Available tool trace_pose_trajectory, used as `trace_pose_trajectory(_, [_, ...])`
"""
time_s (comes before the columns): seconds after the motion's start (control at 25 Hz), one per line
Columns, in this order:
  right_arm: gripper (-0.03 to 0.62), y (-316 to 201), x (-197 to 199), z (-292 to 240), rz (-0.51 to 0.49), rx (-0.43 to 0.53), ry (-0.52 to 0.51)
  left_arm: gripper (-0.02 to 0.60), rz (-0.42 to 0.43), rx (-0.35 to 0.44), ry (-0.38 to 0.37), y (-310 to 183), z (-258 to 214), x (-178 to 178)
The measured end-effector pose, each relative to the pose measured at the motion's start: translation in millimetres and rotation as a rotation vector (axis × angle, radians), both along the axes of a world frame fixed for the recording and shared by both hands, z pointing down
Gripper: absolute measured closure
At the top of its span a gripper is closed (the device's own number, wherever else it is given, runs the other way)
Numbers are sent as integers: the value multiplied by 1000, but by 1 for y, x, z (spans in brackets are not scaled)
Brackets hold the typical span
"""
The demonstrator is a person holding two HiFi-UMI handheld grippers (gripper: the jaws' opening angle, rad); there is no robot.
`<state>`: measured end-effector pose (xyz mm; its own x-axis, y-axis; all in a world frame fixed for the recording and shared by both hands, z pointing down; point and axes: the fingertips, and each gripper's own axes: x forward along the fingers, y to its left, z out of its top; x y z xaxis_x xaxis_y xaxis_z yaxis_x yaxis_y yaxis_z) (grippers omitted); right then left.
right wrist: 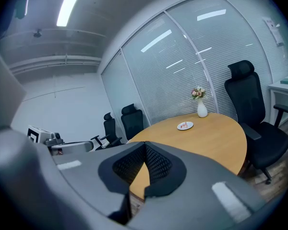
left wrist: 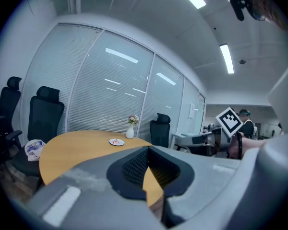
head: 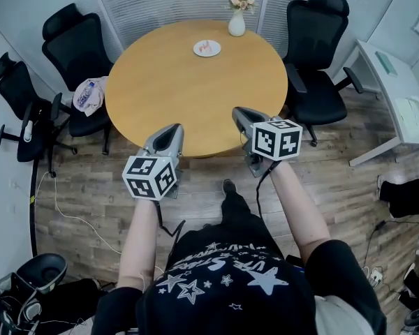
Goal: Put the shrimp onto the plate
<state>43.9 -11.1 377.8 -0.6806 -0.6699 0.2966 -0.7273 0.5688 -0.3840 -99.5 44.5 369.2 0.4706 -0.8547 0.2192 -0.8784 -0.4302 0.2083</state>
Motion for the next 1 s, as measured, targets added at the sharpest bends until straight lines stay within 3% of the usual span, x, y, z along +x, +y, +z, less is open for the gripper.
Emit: trace_pose_trajectory(1.0, [594,42,15,26,21,-44,26,581,8,-44,14,30,20,7])
